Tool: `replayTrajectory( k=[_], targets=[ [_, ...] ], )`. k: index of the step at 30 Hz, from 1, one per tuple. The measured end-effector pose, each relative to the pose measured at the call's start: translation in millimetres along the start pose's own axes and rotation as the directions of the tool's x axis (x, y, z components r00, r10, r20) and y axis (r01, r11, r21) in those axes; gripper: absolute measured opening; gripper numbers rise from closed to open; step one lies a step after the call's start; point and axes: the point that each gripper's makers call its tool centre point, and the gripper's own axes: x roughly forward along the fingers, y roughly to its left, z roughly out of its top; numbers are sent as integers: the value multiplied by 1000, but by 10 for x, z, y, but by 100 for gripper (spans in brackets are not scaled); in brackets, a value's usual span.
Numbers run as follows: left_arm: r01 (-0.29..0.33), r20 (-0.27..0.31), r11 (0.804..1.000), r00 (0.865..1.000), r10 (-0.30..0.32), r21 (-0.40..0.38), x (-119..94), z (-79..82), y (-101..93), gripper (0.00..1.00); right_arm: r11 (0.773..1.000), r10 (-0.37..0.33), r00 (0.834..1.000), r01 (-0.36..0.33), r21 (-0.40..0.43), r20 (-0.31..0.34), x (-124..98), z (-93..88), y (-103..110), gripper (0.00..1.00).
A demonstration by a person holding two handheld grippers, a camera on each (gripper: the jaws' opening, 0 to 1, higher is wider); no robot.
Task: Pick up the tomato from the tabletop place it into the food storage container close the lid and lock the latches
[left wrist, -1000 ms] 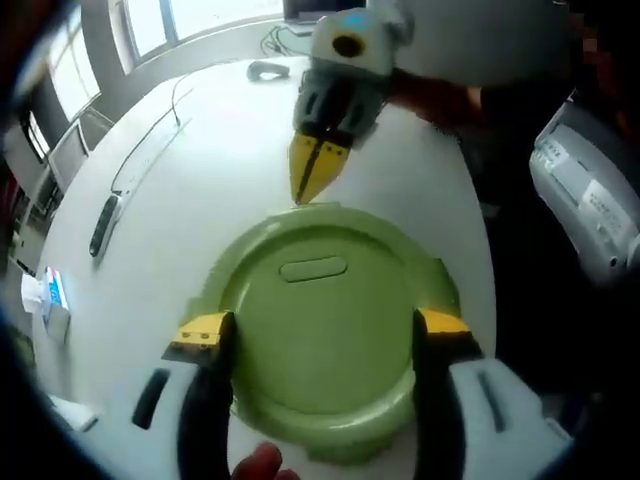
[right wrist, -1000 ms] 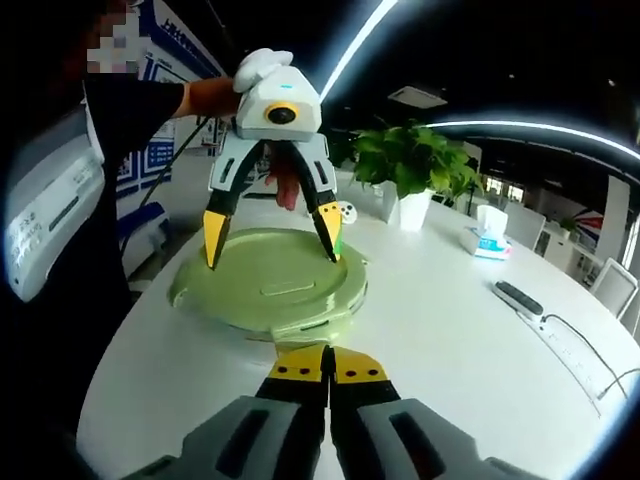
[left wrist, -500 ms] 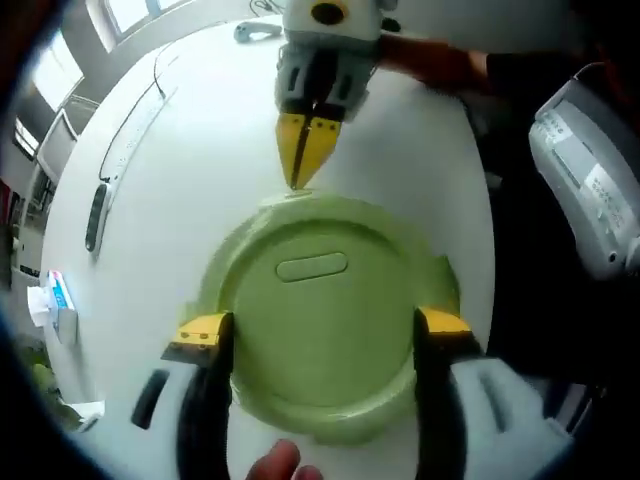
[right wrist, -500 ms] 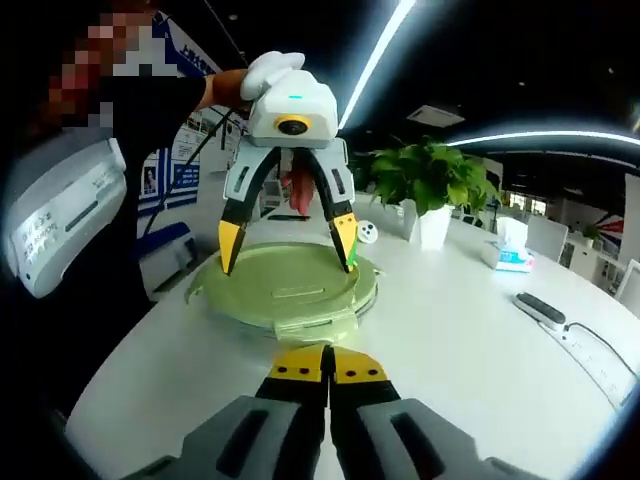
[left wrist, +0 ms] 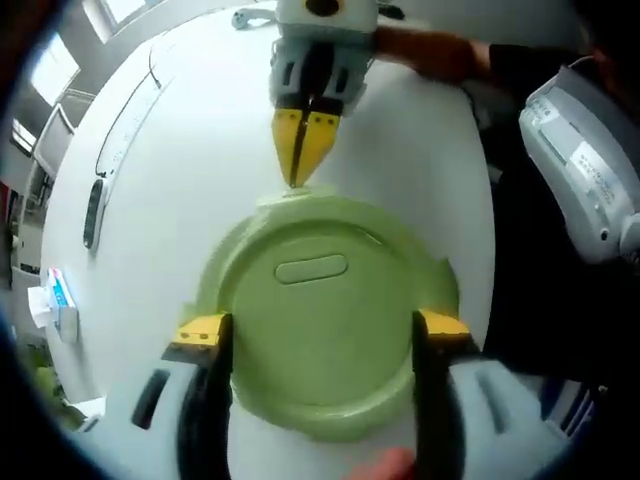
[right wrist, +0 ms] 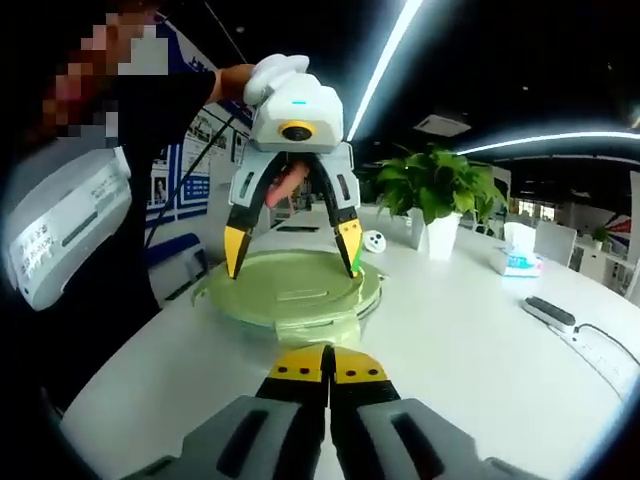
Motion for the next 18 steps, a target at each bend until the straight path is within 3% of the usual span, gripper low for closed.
replayTrajectory(
  k=[2,3,4,5,8,10,18],
  targets=[
    [0,-4,1000,1000,0,1,2,1,0,70,999,32,999,-32,-12,0,92,-17,78,0],
    [7,-35,1000,999,-6,12,-1,-26,-8,70,998,-2,998,-2,-60,-68,126,-173,77,0],
    [7,-22,1000,1000,-7,14,27,-13,7,70,1000,12,998,-12,-3,-56,75,-102,150,0],
    [-4,-19,1000,1000,4,10,17,-26,39,68,995,-43,999,41,-91,-30,89,-45,86,0],
    [-14,1,1000,1000,14,3,24,-22,53,65,1000,-11,1000,11,10,13,117,-73,63,0],
    [-16,16,1000,1000,16,-1,22,-25,59,65,1000,-18,1000,18,-5,-13,93,-71,36,0],
    [-28,113,1000,993,28,4,5,-28,64,65,1000,-31,999,31,-3,-17,80,-67,50,0]
  ],
)
